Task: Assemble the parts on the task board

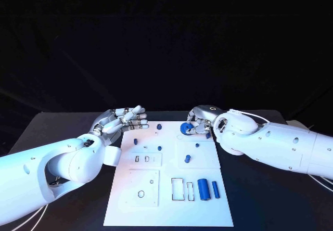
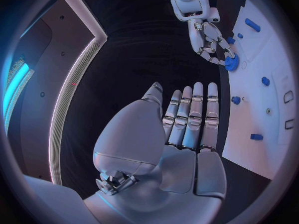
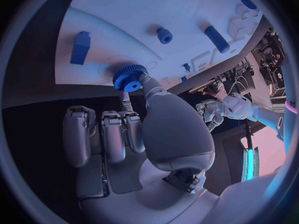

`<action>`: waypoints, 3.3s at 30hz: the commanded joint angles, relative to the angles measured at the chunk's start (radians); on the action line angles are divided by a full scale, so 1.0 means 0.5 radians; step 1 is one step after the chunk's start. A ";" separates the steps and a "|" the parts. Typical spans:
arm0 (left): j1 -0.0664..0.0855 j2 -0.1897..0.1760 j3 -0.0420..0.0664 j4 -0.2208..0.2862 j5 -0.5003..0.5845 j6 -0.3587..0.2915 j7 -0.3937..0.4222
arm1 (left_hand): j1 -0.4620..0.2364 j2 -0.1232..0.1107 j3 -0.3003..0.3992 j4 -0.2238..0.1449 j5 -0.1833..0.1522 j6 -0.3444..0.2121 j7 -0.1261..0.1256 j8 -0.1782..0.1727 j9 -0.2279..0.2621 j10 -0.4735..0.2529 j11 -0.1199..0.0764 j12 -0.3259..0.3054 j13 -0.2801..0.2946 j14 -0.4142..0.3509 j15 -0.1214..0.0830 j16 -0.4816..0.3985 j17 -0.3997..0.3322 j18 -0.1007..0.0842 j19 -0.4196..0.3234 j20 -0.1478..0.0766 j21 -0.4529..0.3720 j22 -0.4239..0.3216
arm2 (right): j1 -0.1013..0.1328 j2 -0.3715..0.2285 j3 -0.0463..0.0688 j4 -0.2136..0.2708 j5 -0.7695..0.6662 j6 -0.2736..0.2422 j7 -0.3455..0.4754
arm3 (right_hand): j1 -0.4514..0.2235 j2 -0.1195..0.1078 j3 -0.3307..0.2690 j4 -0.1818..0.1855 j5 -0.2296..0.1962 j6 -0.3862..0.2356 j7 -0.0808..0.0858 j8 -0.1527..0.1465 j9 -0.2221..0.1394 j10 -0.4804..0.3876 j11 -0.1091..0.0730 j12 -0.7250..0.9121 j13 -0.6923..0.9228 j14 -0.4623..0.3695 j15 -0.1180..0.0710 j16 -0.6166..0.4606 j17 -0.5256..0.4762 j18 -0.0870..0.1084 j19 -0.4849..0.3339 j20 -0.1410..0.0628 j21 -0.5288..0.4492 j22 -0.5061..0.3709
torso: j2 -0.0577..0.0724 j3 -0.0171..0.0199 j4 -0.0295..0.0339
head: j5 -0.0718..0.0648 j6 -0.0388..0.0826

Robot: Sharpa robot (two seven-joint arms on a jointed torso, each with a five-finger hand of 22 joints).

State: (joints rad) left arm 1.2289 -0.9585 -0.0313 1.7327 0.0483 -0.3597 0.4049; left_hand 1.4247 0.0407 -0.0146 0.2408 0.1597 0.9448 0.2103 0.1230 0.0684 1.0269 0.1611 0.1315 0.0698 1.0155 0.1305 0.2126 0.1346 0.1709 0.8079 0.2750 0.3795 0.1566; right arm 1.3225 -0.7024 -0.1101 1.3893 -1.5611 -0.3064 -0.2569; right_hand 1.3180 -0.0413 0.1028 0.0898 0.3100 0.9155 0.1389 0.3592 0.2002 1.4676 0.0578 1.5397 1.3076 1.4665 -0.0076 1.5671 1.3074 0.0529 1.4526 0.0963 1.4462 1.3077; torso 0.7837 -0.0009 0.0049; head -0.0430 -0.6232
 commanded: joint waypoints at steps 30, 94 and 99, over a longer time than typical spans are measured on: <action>0.003 -0.016 0.002 -0.088 0.000 0.041 0.045 | 0.020 0.012 0.003 -0.012 0.003 0.004 0.014 -0.013 -0.002 -0.005 0.018 -0.017 -0.003 -0.005 0.006 -0.014 0.003 0.023 -0.007 0.005 -0.002 -0.004 | -0.059 0.411 -0.018 -0.080 -0.292 -0.215 0.006 | -0.050 -0.046 0.038 0.006 -0.061 0.045 -0.014 -0.064 -0.012 0.128 -0.007 0.009 0.441 0.209 -0.011 0.007 0.527 -0.024 0.020 -0.001 0.018 0.220 | 0.005 0.0021 0.000 | 0.035 0.015; 0.018 -0.038 0.003 -0.208 0.014 0.028 0.056 | 0.029 0.011 0.006 -0.018 0.003 0.004 0.014 -0.016 -0.001 -0.005 0.018 -0.021 -0.002 -0.006 0.007 -0.017 0.004 0.023 -0.009 0.005 -0.002 -0.005 | -0.037 0.157 -0.007 0.138 0.032 -0.178 0.170 | -0.196 -0.098 -0.028 0.108 -0.070 -0.079 0.062 -0.362 -0.103 0.072 0.062 -0.031 0.386 0.209 0.048 0.007 0.527 -0.017 0.001 0.054 -0.016 0.207 | -0.002 0.0096 -0.011 | 0.062 0.000; 0.018 -0.031 0.003 -0.212 0.014 0.029 0.055 | 0.029 0.011 0.006 -0.018 0.003 0.004 0.014 -0.016 -0.001 -0.005 0.018 -0.021 -0.002 -0.006 0.007 -0.017 0.004 0.023 -0.009 0.005 -0.002 -0.005 | -0.035 0.212 -0.009 0.099 0.081 -0.100 0.167 | -0.242 -0.067 -0.045 0.155 -0.058 -0.152 0.066 -0.459 -0.140 0.065 0.066 -0.036 0.379 0.209 0.050 0.007 0.527 -0.016 0.000 0.056 -0.020 0.208 | -0.004 0.0050 -0.013 | 0.062 0.003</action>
State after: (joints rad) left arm 1.2361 -0.9772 -0.0305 1.6265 0.0543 -0.3599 0.4187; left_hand 1.4288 0.0448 -0.0120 0.2381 0.1597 0.9448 0.2103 0.1191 0.0684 1.0232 0.1648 0.1274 0.0698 1.0156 0.1305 0.2088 0.1352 0.1709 0.8079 0.2750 0.3795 0.1554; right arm 1.3044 -0.6021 -0.1146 1.4447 -1.5608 -0.4041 -0.1834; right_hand 1.2059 -0.0760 0.0806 0.1629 0.2771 0.8461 0.1713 0.1375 0.1331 1.4660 0.0852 1.5178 1.3081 1.4648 0.0127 1.5671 1.3074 0.0532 1.4490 0.1214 1.4357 1.3073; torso 0.7825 0.0031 -0.0010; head -0.0121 -0.6216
